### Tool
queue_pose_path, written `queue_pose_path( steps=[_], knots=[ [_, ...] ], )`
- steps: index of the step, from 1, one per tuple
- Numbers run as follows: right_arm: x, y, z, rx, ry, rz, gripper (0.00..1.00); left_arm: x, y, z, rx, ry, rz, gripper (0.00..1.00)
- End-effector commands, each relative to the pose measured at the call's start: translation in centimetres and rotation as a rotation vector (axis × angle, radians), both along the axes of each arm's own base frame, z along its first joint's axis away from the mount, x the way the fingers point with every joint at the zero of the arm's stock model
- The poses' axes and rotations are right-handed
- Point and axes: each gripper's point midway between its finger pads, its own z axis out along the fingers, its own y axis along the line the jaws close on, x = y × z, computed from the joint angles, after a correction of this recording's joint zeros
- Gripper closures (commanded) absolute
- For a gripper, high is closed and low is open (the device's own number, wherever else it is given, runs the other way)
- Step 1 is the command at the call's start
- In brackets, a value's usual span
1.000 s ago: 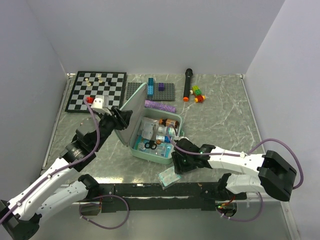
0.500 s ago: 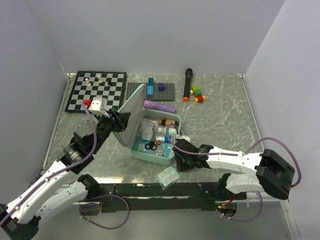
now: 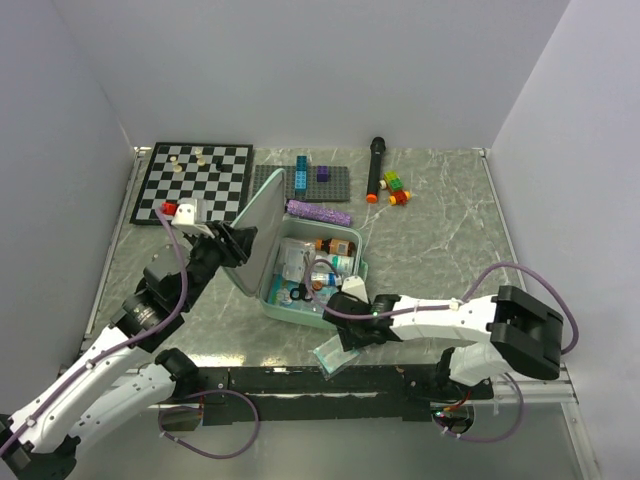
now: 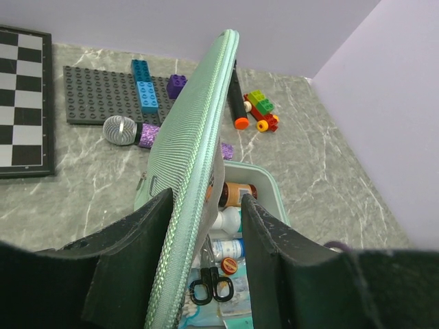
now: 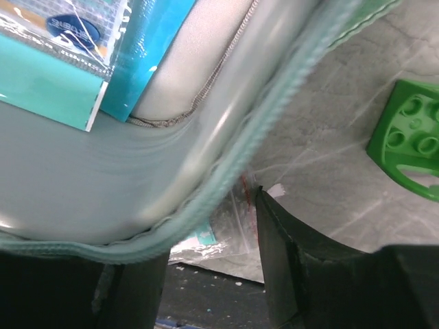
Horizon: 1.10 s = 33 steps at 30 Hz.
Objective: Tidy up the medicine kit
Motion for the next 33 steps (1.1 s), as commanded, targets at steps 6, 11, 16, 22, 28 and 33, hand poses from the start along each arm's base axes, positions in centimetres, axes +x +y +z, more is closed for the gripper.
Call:
queue_pose_path(
  steps=[6, 11, 16, 22, 28, 33],
  knots=[
    [-4.4, -4.0, -2.7, -0.227, 0.102, -0.042, 0.62, -0.5, 0.5, 1.7, -0.078, -0.044, 0.01, 0.57],
    [-4.4, -4.1, -2.4, -0.224, 0.092, -0.051, 0.75, -0.5, 0.0, 1.6, -0.082, -0.04, -0.008, 0.57],
    [-4.6, -4.2, -1.6, -0.208, 0.075, -0.059, 0.91, -0.4, 0.1, 1.9, -0.074, -0.048, -0.007, 0.57],
    [-4.5, -3.4, 0.5, -0.119, 0.045, -0.061, 1.0, -0.5, 0.6, 2.0, -0.07, -0.062, 0.01, 0.57],
    [-3.8, -2.3, 4.8, -0.01, -0.029, -0.019, 1.0, -0.5, 0.6, 1.9, -0.072, -0.061, 0.01, 0.57],
    [-3.5, -1.4, 9.1, 0.128, -0.091, 0.032, 1.0, -0.6, 0.8, 2.0, -0.074, -0.068, 0.016, 0.57]
  ],
)
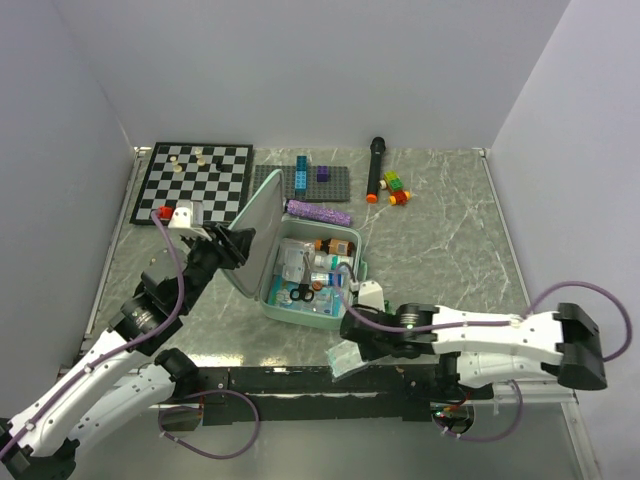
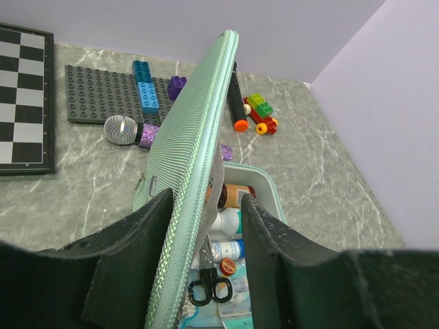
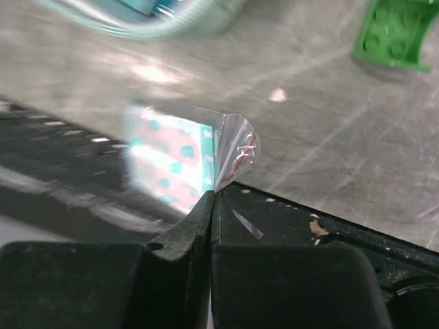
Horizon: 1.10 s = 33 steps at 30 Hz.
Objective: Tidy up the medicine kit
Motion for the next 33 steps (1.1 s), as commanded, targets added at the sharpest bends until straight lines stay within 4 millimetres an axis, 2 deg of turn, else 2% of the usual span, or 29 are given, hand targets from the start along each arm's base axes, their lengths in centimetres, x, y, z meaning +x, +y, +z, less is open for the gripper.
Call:
queue_pose_path(
  steps=[1, 5, 9, 12, 15, 20, 23, 26, 29, 33],
  knots=[
    [0.7, 0.9, 5.2, 0.141, -0.088, 0.045, 1.0, -0.3, 0.3, 2.2, -0.056, -0.07, 0.003, 0.57],
    [1.5, 1.7, 9.3, 0.251, -0.164, 0.067, 1.0, -0.5, 0.6, 2.3, -0.065, -0.074, 0.006, 0.57],
    [3.1, 3.5, 14.0, 0.371, -0.276, 0.077, 1.0, -0.8, 0.8, 2.4, -0.083, -0.087, 0.008, 0.58],
    [4.5, 4.6, 16.5, 0.394, -0.343, 0.076, 1.0, -1.0, 1.0, 2.5, -0.1, -0.096, 0.01, 0.58],
    [6.0, 5.3, 18.8, 0.406, -0.411, 0.059, 1.0, -1.1, 1.1, 2.6, -0.102, -0.099, 0.012, 0.58],
    [9.9, 7.2, 23.2, 0.559, -0.464, 0.031, 1.0, -1.3, 0.8, 2.8, -0.126, -0.106, -0.009, 0.59],
    [11.1, 9.4, 26.6, 0.711, -0.47, 0.073, 1.0, -1.4, 0.5, 2.8, -0.139, -0.104, -0.022, 0.59],
    [12.7, 10.6, 29.9, 0.721, -0.532, 0.087, 1.0, -1.4, 0.2, 2.8, -0.14, -0.099, -0.035, 0.6],
    [14.0, 11.8, 32.2, 0.772, -0.556, 0.1, 1.0, -1.5, -0.1, 3.1, -0.144, -0.095, -0.048, 0.6],
    [15.7, 13.5, 33.8, 0.844, -0.531, 0.099, 1.0, -1.7, -0.4, 3.3, -0.154, -0.095, -0.068, 0.6]
  ],
)
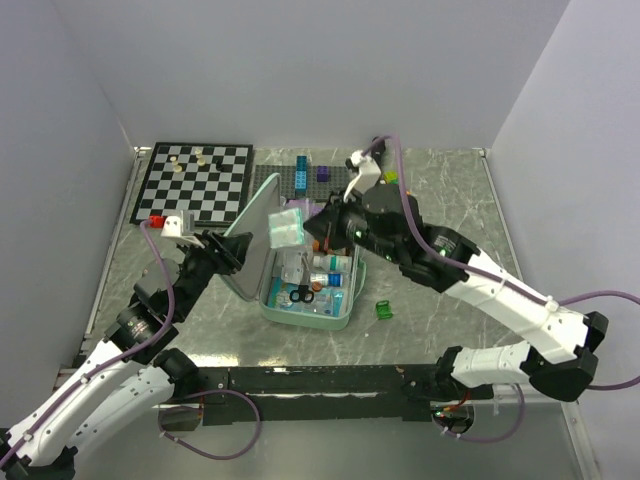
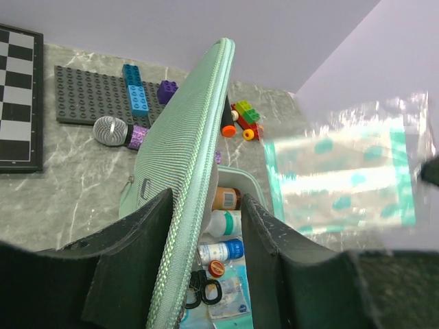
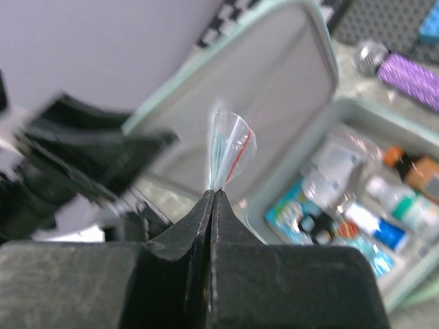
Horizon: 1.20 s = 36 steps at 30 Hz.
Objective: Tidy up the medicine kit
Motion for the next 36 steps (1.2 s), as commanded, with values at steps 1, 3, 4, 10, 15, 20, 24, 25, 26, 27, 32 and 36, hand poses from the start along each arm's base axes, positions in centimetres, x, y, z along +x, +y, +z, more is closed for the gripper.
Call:
queue_pose_path(
  steps=[1, 3, 4, 10, 15, 20, 24, 25, 26, 27, 32, 36],
  knots=[
    [1.5, 1.9, 4.5, 0.137, -0.046, 0.061, 1.0, -0.7, -0.9, 3.4, -0.09, -0.075, -0.063, 0.6],
    [2.0, 2.7, 4.8, 0.166, -0.03, 0.081, 1.0, -0.7, -1.0, 3.6, -0.092, -0.081, -0.066, 0.6],
    [2.3, 3.0, 4.8, 0.173, -0.021, 0.087, 1.0, -0.8, -1.0, 3.7, -0.094, -0.084, -0.068, 0.6],
    [3.3, 4.8, 4.4, 0.215, 0.034, 0.11, 1.0, -0.9, -1.3, 4.0, -0.105, -0.082, -0.084, 0.6],
    [3.5, 5.3, 4.1, 0.242, 0.06, 0.127, 1.0, -0.9, -1.3, 4.0, -0.106, -0.082, -0.089, 0.6],
    [3.5, 5.7, 4.2, 0.272, 0.068, 0.135, 1.0, -1.0, -1.3, 3.8, -0.109, -0.078, -0.09, 0.6],
    [3.6, 6.2, 4.2, 0.318, 0.097, 0.148, 1.0, -1.1, -1.5, 3.7, -0.111, -0.072, -0.098, 0.61],
    [3.6, 6.3, 4.1, 0.327, 0.108, 0.15, 1.0, -1.1, -1.6, 3.7, -0.112, -0.072, -0.102, 0.61],
    [3.6, 6.5, 4.0, 0.34, 0.117, 0.15, 1.0, -1.0, -1.6, 3.6, -0.114, -0.069, -0.1, 0.61],
    [3.7, 6.6, 4.0, 0.35, 0.124, 0.15, 1.0, -1.1, -1.6, 3.7, -0.115, -0.07, -0.102, 0.61],
    [4.2, 7.1, 3.5, 0.423, 0.189, 0.144, 1.0, -1.3, -1.6, 3.6, -0.129, -0.065, -0.109, 0.61],
    [4.5, 7.8, 3.0, 0.47, 0.222, 0.159, 1.0, -1.4, -1.6, 3.8, -0.139, -0.067, -0.113, 0.61]
  ],
)
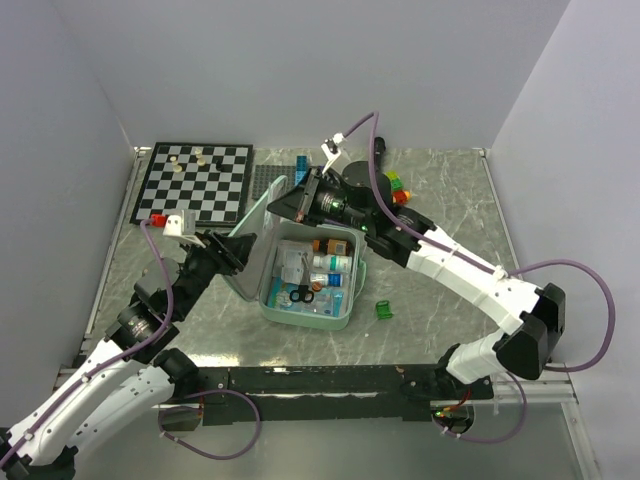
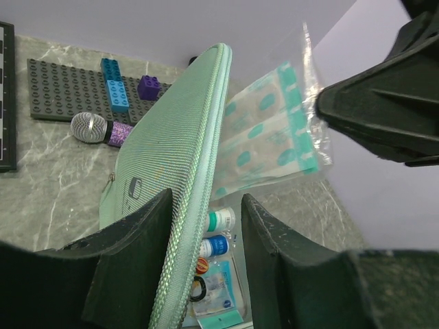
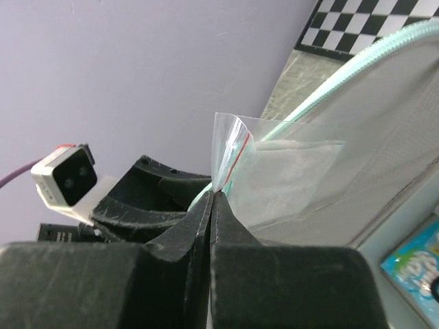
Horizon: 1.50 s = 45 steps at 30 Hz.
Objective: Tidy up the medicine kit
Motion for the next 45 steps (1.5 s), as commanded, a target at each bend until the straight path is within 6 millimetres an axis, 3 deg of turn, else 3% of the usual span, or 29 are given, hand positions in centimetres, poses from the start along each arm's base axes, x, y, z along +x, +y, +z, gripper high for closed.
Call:
queue_pose_path(
  steps=[1, 14, 19, 21, 24, 27, 29, 34, 40, 42, 45],
  knots=[
    [0.5, 1.2, 1.3, 0.124, 0.025, 0.025, 1.0, -1.0, -0.6, 3.4, -0.102, -0.071, -0.059, 0.62],
    [1.0, 2.1, -3.0, 0.101, 0.125, 0.026, 1.0, -1.4, 0.0, 3.7, -0.112, -0.081, -0.046, 0.62],
    [0.0, 2.5, -2.8, 0.068, 0.067, 0.102, 1.0, -1.4, 0.1, 3.7, -0.111, -0.08, -0.041, 0.62],
    [-0.4, 2.2, -2.4, 0.051, 0.04, 0.121, 0.86, -1.4, 0.2, 3.7, -0.111, -0.082, -0.039, 0.62],
    [-0.9, 1.6, -1.6, 0.011, 0.002, 0.136, 0.47, -1.4, 0.2, 3.6, -0.109, -0.076, -0.036, 0.62],
    [-1.2, 0.8, -1.2, -0.067, -0.016, 0.143, 0.18, -1.5, 0.3, 3.5, -0.11, -0.077, -0.033, 0.62],
    [-1.1, -0.2, -1.0, -0.116, -0.044, 0.112, 0.1, -1.4, 0.3, 3.5, -0.112, -0.078, -0.035, 0.61],
    [-0.8, -4.8, -0.5, -0.197, -0.185, -0.036, 0.11, -1.4, 0.1, 3.1, -0.107, -0.07, -0.039, 0.61],
    [-0.7, -6.7, -3.4, -0.305, -0.208, -0.075, 0.27, -1.3, -0.2, 3.4, -0.105, -0.076, -0.05, 0.61],
    [-0.5, -7.7, -4.5, -0.35, -0.21, -0.105, 0.26, -1.3, -0.3, 3.7, -0.106, -0.072, -0.055, 0.61],
    [-0.1, -10.9, -7.1, -0.439, -0.213, -0.206, 0.2, -1.3, -0.3, 4.0, -0.1, -0.072, -0.057, 0.59]
  ],
)
